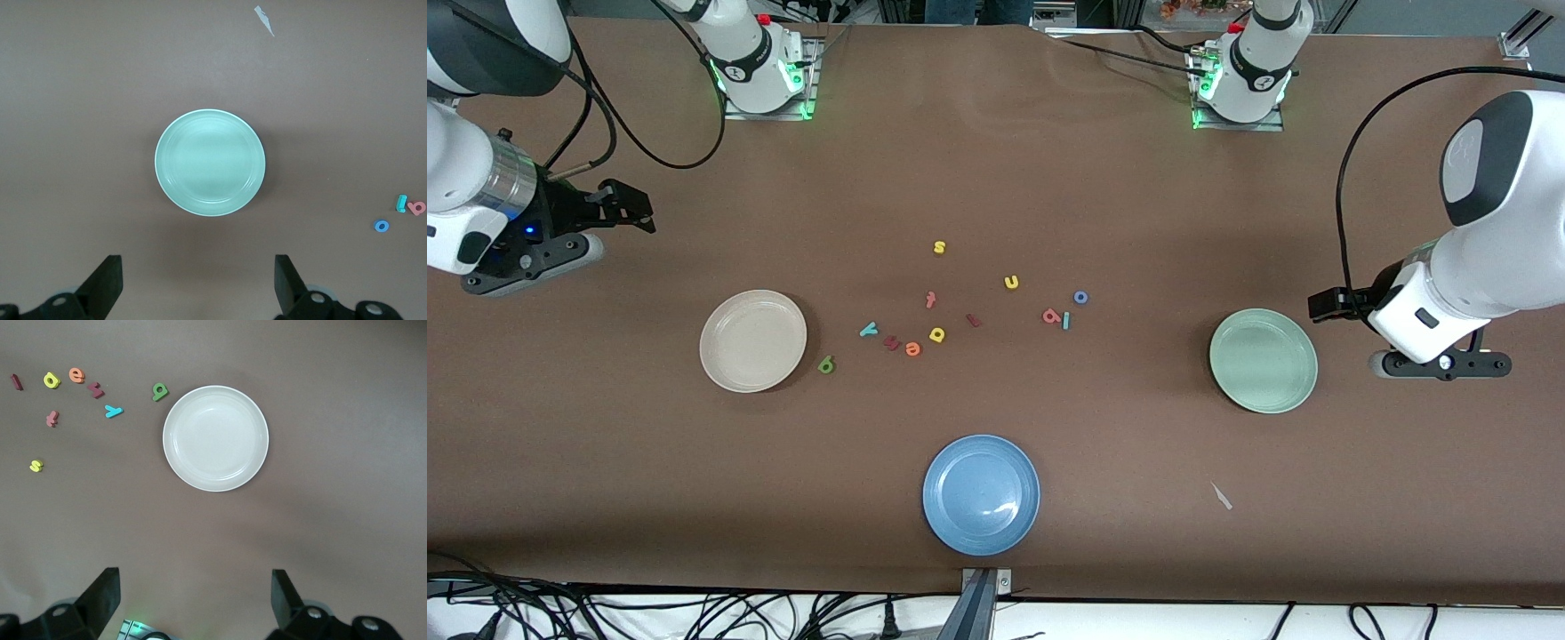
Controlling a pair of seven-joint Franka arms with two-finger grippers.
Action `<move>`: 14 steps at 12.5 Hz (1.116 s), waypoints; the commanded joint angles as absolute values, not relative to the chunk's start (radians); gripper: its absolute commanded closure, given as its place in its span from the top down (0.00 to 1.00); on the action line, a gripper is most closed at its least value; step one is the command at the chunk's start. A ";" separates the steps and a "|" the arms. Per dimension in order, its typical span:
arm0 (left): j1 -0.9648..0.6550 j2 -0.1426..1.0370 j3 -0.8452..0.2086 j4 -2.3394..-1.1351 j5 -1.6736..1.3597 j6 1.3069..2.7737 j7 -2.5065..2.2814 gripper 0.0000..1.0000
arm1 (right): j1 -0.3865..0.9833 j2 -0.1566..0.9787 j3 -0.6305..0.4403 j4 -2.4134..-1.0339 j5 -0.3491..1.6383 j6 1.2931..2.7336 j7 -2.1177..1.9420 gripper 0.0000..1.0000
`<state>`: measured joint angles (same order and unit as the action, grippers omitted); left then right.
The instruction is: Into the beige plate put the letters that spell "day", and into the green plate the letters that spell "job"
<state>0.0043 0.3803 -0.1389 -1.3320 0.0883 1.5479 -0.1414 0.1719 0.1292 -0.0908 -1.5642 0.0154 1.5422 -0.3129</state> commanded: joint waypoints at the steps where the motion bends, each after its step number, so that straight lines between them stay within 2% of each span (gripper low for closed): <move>1: 0.005 0.367 -0.137 -1.345 0.091 1.555 -0.133 1.00 | 0.160 0.150 -0.086 -1.540 0.029 1.531 -0.302 1.00; 14: -0.005 0.367 -0.137 -1.345 0.089 1.557 -0.133 1.00 | 0.167 0.158 -0.084 -1.546 0.028 1.542 -0.302 1.00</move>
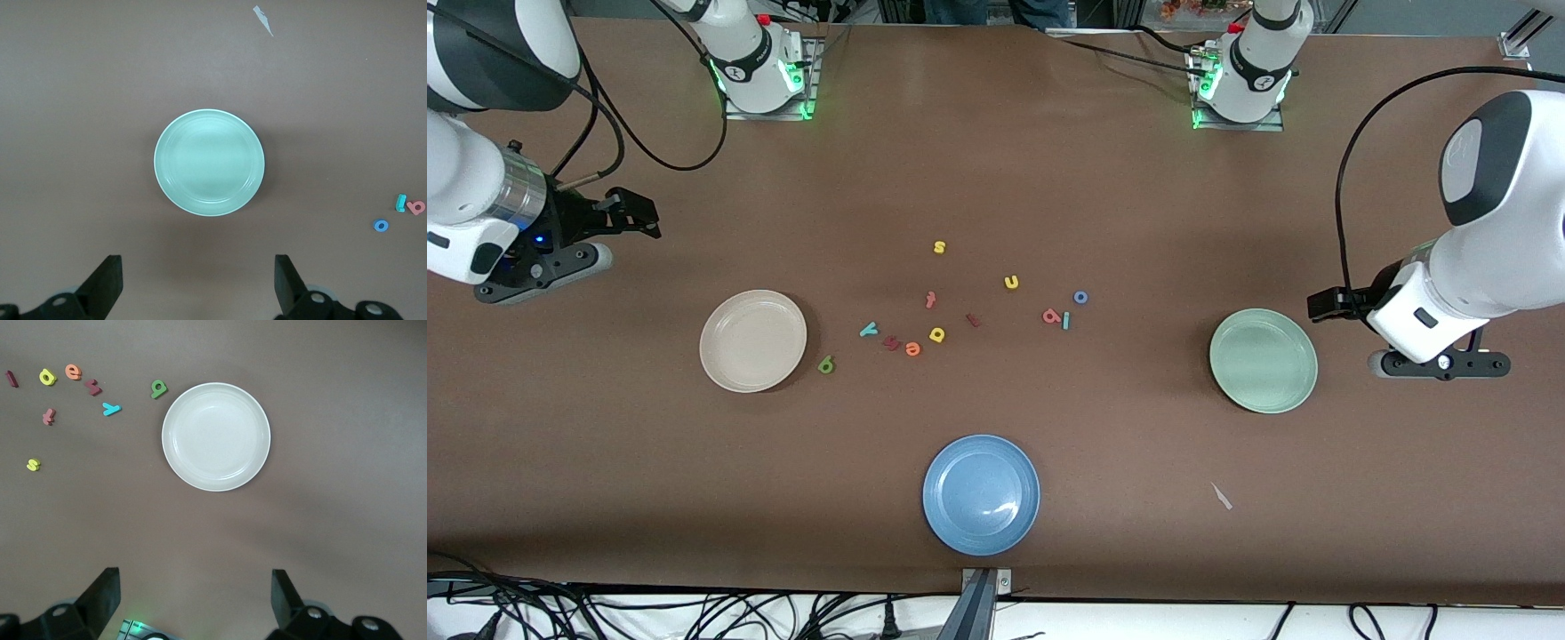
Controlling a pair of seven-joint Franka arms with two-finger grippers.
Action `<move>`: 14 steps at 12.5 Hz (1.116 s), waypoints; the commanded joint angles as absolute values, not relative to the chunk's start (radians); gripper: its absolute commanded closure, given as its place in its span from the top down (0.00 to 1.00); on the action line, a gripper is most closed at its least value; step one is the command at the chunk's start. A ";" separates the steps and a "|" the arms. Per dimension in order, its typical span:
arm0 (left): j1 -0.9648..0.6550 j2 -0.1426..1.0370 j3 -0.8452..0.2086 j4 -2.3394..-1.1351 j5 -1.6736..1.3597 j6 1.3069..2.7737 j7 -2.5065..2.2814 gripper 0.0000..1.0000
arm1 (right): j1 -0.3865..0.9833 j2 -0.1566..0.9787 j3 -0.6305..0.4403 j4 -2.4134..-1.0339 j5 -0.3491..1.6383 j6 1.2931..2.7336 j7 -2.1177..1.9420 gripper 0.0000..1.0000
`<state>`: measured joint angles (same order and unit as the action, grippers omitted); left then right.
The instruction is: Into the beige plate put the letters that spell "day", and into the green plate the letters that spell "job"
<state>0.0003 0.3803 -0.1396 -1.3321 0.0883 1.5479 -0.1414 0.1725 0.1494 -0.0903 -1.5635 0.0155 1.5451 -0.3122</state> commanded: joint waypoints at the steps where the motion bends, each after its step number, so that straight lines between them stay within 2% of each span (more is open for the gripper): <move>1: 0.000 0.367 -0.137 -1.345 0.087 1.557 -0.133 1.00 | 0.167 0.156 -0.084 -1.548 0.026 1.542 -0.302 1.00; 14: 0.003 0.367 -0.137 -1.345 0.087 1.557 -0.133 1.00 | 0.161 0.153 -0.087 -1.557 0.034 1.603 -0.299 1.00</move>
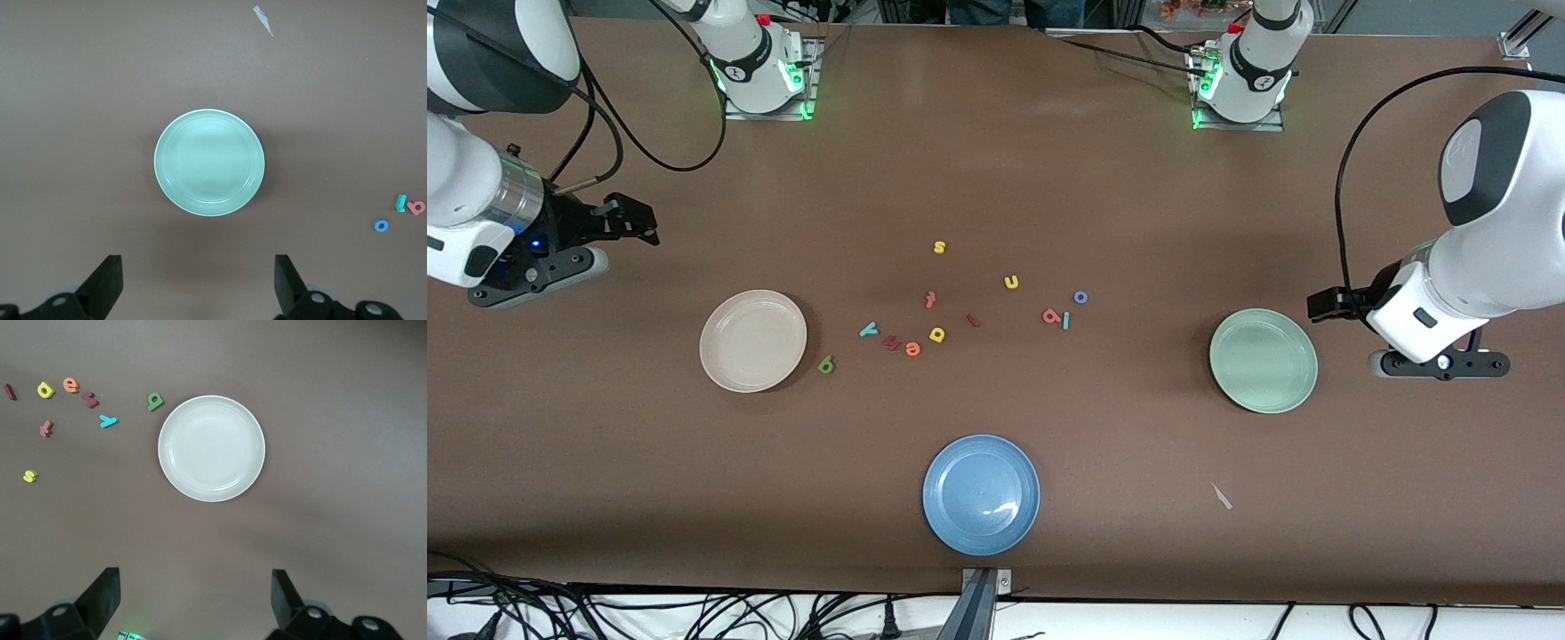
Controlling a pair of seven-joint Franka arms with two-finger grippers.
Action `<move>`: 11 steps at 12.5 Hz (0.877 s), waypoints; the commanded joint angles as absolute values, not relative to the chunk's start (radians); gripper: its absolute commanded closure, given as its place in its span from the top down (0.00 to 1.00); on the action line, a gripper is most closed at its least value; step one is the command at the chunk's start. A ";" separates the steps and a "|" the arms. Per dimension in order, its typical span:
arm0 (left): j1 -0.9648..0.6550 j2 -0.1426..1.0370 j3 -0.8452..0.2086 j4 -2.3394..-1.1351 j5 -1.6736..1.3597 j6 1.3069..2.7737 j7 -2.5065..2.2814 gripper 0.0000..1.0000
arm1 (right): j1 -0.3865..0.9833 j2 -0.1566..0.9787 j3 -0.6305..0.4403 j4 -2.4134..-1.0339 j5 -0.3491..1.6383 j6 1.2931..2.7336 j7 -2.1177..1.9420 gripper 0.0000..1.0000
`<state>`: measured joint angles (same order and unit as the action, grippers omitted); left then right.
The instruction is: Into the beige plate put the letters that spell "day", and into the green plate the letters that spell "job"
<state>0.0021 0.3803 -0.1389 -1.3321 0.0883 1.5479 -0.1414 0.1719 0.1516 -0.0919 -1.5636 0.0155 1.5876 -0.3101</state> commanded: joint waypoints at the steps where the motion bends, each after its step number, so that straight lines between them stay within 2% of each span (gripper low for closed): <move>1: 0.003 0.368 -0.137 -1.345 0.087 1.557 -0.133 1.00 | 0.161 0.153 -0.087 -1.557 0.035 1.609 -0.299 1.00; 11: 0.002 0.368 -0.137 -1.345 0.087 1.557 -0.133 1.00 | 0.158 0.156 -0.092 -1.559 0.037 1.640 -0.276 1.00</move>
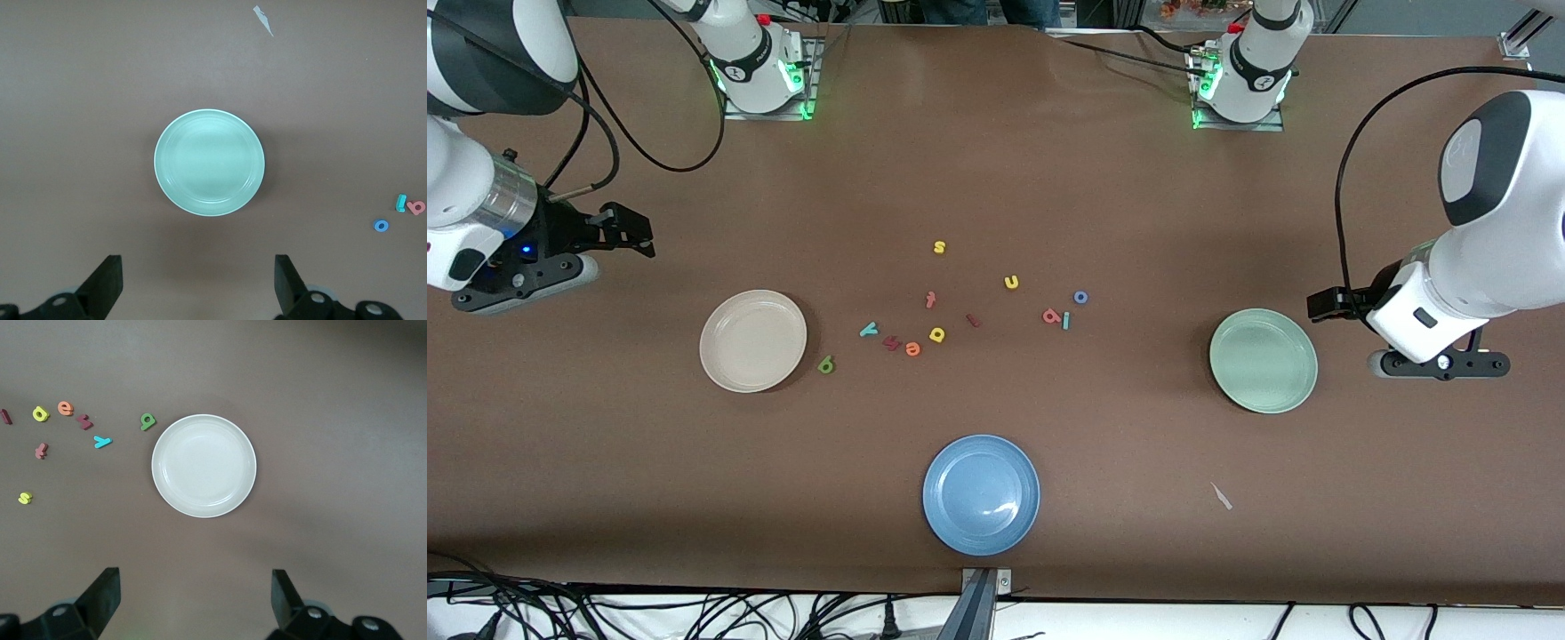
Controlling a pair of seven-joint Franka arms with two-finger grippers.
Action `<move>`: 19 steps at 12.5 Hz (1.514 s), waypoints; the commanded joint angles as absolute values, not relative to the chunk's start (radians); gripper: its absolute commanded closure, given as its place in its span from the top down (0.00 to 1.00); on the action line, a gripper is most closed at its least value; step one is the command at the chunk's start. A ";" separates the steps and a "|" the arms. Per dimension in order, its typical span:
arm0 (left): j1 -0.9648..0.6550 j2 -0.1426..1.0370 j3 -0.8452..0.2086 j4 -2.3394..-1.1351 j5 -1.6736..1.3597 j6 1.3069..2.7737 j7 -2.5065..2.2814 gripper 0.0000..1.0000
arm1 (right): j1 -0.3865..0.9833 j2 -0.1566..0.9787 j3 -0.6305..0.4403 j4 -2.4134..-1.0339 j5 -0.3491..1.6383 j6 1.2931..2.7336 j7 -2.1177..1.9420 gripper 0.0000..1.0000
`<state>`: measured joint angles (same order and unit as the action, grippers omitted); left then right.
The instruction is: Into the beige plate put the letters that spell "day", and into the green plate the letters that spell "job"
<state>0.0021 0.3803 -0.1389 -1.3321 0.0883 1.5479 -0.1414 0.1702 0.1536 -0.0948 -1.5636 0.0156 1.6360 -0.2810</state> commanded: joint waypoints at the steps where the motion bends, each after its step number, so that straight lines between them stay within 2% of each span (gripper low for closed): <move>1: 0.003 0.368 -0.137 -1.345 0.087 1.557 -0.133 1.00 | 0.158 0.156 -0.094 -1.559 0.038 1.640 -0.275 1.00; 19: -0.006 0.370 -0.137 -1.345 0.089 1.557 -0.133 1.00 | 0.158 0.156 -0.098 -1.577 0.049 1.646 -0.261 1.00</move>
<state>-0.0002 0.3804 -0.1389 -1.3321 0.0883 1.5479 -0.1414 0.1688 0.1615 -0.1021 -1.5659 0.0280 1.6378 -0.2703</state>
